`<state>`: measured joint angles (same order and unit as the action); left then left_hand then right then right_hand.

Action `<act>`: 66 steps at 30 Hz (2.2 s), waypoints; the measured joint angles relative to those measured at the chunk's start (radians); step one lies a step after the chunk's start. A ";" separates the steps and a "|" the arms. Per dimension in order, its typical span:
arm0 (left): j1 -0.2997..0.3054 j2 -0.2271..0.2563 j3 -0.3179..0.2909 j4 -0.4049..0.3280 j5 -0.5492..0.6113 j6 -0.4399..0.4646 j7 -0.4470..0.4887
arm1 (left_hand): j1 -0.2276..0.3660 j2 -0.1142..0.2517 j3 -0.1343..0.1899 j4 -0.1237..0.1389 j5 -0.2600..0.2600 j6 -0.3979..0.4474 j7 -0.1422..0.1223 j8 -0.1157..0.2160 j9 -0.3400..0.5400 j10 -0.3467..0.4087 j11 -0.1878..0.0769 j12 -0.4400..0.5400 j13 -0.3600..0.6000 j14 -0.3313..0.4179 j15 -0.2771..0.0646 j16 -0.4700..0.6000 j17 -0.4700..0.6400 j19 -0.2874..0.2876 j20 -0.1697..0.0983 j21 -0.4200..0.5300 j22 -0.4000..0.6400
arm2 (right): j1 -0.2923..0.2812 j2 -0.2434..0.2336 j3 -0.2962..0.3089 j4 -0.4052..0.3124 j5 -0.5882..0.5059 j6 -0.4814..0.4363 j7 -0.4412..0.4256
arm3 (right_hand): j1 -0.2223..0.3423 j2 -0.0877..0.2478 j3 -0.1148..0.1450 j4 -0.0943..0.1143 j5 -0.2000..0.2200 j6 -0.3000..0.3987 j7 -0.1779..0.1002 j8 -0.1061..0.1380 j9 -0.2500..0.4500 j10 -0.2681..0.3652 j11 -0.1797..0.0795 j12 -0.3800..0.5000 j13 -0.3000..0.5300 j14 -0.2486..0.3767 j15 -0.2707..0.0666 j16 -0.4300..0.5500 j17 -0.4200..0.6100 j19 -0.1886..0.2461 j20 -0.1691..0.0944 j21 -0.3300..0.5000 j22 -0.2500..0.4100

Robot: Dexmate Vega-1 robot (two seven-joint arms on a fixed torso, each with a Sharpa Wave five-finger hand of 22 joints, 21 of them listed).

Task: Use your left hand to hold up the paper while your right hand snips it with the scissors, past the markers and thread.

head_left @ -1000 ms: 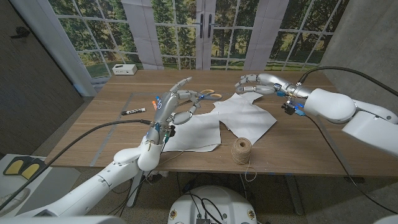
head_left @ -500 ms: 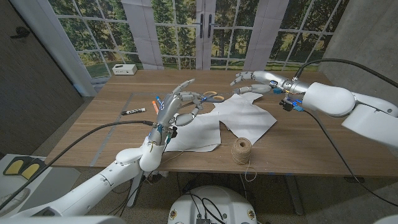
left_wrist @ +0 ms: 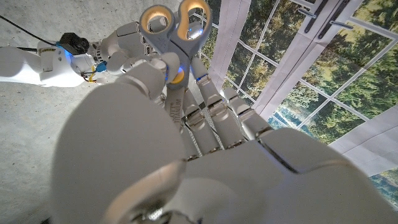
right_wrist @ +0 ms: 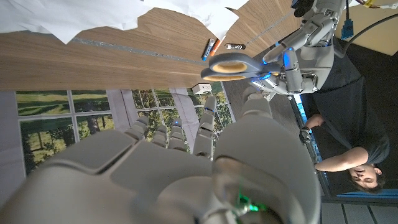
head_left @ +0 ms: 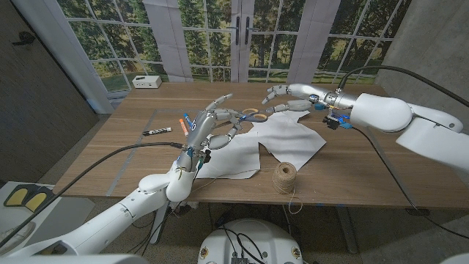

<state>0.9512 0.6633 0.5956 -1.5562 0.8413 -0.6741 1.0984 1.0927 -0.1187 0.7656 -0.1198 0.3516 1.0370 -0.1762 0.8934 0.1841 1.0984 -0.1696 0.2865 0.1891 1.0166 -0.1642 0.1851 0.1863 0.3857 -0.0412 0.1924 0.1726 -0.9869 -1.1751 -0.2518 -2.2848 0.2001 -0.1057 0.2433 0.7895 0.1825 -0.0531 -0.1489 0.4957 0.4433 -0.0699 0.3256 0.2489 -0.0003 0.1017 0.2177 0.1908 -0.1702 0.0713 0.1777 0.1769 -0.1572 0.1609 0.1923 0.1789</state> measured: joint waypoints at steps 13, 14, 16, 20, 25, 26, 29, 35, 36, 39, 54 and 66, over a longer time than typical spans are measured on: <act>-0.004 0.004 0.015 -0.005 0.007 -0.001 0.002 | 0.003 -0.003 0.000 0.000 0.005 0.006 0.005 0.000 0.005 0.000 0.000 0.003 0.000 0.000 0.000 0.000 0.000 0.000 0.000 0.000 0.000 | 0.083 0.023 -0.064 0.001 -0.026 -0.021 0.054 | 0.035 0.010 0.029 -0.002 0.004 0.018 -0.018 0.011 0.009 -0.005 -0.005 0.000 0.000 -0.002 -0.009 0.000 0.000 0.000 0.000 0.000 0.000; -0.004 0.004 0.016 -0.006 0.015 -0.001 0.003 | 0.003 -0.003 0.000 0.000 0.005 0.006 0.005 0.000 0.005 0.000 0.000 0.003 0.000 0.000 0.000 0.000 0.000 0.000 0.000 0.000 0.000 | 0.101 0.030 -0.079 0.001 -0.027 -0.022 0.056 | 0.044 0.011 0.035 -0.002 0.006 0.018 -0.018 0.011 0.009 -0.005 -0.005 0.000 0.000 -0.002 -0.009 0.000 0.000 0.000 0.000 0.000 0.000; -0.004 0.004 0.016 -0.006 0.019 -0.001 0.006 | 0.006 -0.007 0.000 0.000 0.005 0.006 0.005 0.000 0.009 0.000 0.000 0.003 0.000 0.000 0.000 0.000 0.000 0.000 0.000 0.000 0.000 | 0.110 0.033 -0.087 0.000 -0.027 -0.022 0.056 | 0.046 0.010 0.037 -0.001 0.007 0.023 -0.023 0.011 0.013 -0.005 -0.005 0.000 0.000 -0.002 -0.009 0.000 0.000 0.000 0.000 0.000 0.000; -0.004 0.005 0.021 -0.009 0.027 0.001 0.010 | 0.007 -0.006 -0.001 0.001 0.005 0.006 0.005 -0.007 0.008 0.000 0.000 0.003 0.000 0.000 0.000 0.000 0.000 0.000 0.000 0.000 0.000 | 0.129 0.037 -0.103 -0.004 -0.042 -0.031 0.070 | 0.065 0.011 0.047 -0.003 0.007 0.022 -0.024 0.011 0.014 -0.009 -0.013 0.000 0.000 -0.002 -0.009 0.000 0.000 0.000 0.000 0.000 0.000; 0.001 0.002 0.018 -0.010 0.034 0.001 0.014 | 0.007 -0.006 -0.002 0.002 0.005 0.006 0.005 -0.007 0.013 0.000 0.000 0.003 0.000 0.000 0.000 0.000 0.000 0.000 0.000 0.000 0.000 | 0.150 0.038 -0.121 -0.011 -0.062 -0.051 0.091 | 0.075 0.010 0.059 -0.004 0.007 0.014 -0.033 0.011 0.019 -0.015 -0.019 0.000 0.000 -0.004 -0.015 0.000 0.000 -0.005 -0.006 0.000 0.000; 0.003 0.001 0.016 -0.010 0.036 0.001 0.014 | 0.007 -0.006 -0.002 0.002 0.005 0.006 0.005 -0.007 0.012 0.000 0.000 0.003 0.000 0.000 0.000 0.000 0.000 0.000 0.000 0.000 0.000 | 0.155 0.038 -0.126 -0.012 -0.066 -0.056 0.095 | 0.085 0.007 0.059 -0.004 0.011 0.010 -0.036 0.011 0.019 -0.016 -0.020 0.000 0.000 -0.004 -0.015 0.000 0.000 -0.005 -0.006 0.000 0.000; 0.009 -0.004 0.008 -0.010 0.041 -0.001 0.015 | 0.007 -0.006 -0.002 0.002 0.005 0.006 0.005 -0.007 0.011 0.000 0.000 0.003 0.000 0.000 0.000 0.000 0.000 0.000 0.000 0.000 0.000 | 0.165 0.038 -0.136 -0.016 -0.078 -0.066 0.105 | 0.091 0.003 0.068 -0.004 0.011 0.012 -0.049 0.011 0.020 -0.020 -0.027 0.000 0.000 -0.004 -0.015 0.000 0.000 -0.009 -0.009 0.000 0.000; 0.022 -0.016 -0.012 -0.010 0.053 -0.012 0.017 | 0.015 -0.003 -0.002 0.002 0.005 0.006 0.005 -0.007 0.013 0.000 0.000 0.002 0.000 0.000 0.000 0.000 0.000 0.000 0.000 0.000 0.000 | 0.178 0.035 -0.150 -0.023 -0.100 -0.083 0.118 | 0.101 0.002 0.073 -0.002 0.011 0.021 -0.058 0.015 0.023 -0.020 -0.038 0.000 0.000 -0.004 -0.015 0.000 0.000 -0.012 -0.013 0.000 0.000; 0.023 -0.017 -0.014 -0.010 0.056 -0.015 0.017 | 0.015 -0.003 -0.002 0.002 0.005 0.006 0.005 -0.007 0.012 0.000 0.000 0.002 0.000 0.000 0.000 0.000 0.000 0.000 0.000 0.000 0.000 | 0.179 0.034 -0.152 -0.025 -0.101 -0.084 0.118 | 0.104 0.000 0.074 -0.003 0.011 0.025 -0.061 0.018 0.023 -0.020 -0.041 0.000 0.000 -0.004 -0.015 0.000 0.000 -0.012 -0.013 0.000 0.000; 0.032 -0.027 -0.028 -0.007 0.061 -0.019 0.017 | 0.015 -0.003 -0.002 0.002 0.005 0.006 0.005 -0.007 0.014 0.000 0.000 0.002 0.000 0.000 0.000 0.000 0.000 0.000 0.000 0.000 0.000 | 0.179 0.033 -0.155 -0.026 -0.115 -0.091 0.119 | 0.112 0.001 0.080 -0.001 0.011 0.034 -0.070 0.022 0.027 -0.016 -0.053 0.000 0.000 0.000 -0.027 0.000 0.000 -0.007 -0.018 0.000 0.000; 0.075 -0.077 -0.101 0.005 0.113 -0.058 0.018 | 0.015 -0.004 -0.007 0.007 0.005 0.011 0.011 -0.013 0.008 0.000 0.000 -0.006 0.000 0.000 0.000 0.000 0.000 0.000 0.000 0.000 0.000 | 0.191 0.024 -0.175 -0.046 -0.159 -0.122 0.140 | 0.154 -0.002 0.101 0.010 0.011 0.088 -0.102 0.045 0.037 -0.026 -0.149 0.000 0.000 -0.002 -0.070 0.000 0.000 -0.017 -0.044 0.000 0.000; 0.084 -0.085 -0.115 0.005 0.133 -0.060 0.019 | 0.015 -0.004 -0.008 0.005 0.005 0.011 0.010 -0.013 0.019 0.009 0.002 -0.005 0.000 0.000 0.000 0.000 0.000 0.000 0.000 0.000 0.000 | 0.232 0.023 -0.210 -0.072 -0.210 -0.167 0.198 | 0.165 -0.012 0.105 0.014 0.007 0.029 -0.088 0.021 0.041 -0.049 -0.166 -0.009 0.000 -0.002 -0.070 0.000 0.000 -0.014 -0.047 0.000 0.000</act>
<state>1.0352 0.5779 0.4805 -1.5507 0.9747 -0.7337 1.1171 1.1082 -0.1231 0.7578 -0.1146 0.3565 1.0482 -0.1657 0.8800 0.2027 1.1071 -0.1679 0.2811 0.1896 1.0167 -0.1641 0.1852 0.1864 0.3856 -0.0412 0.1924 0.1727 -0.7552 -1.1519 -0.4620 -2.3568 -0.0101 -0.2730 0.4410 0.9544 0.1700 0.0515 -0.1350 0.5027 0.4726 -0.1577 0.3469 0.2895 -0.0489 -0.0643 0.2090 0.1910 -0.1717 0.0015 0.1778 0.1773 -0.1713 0.1141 0.1924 0.1789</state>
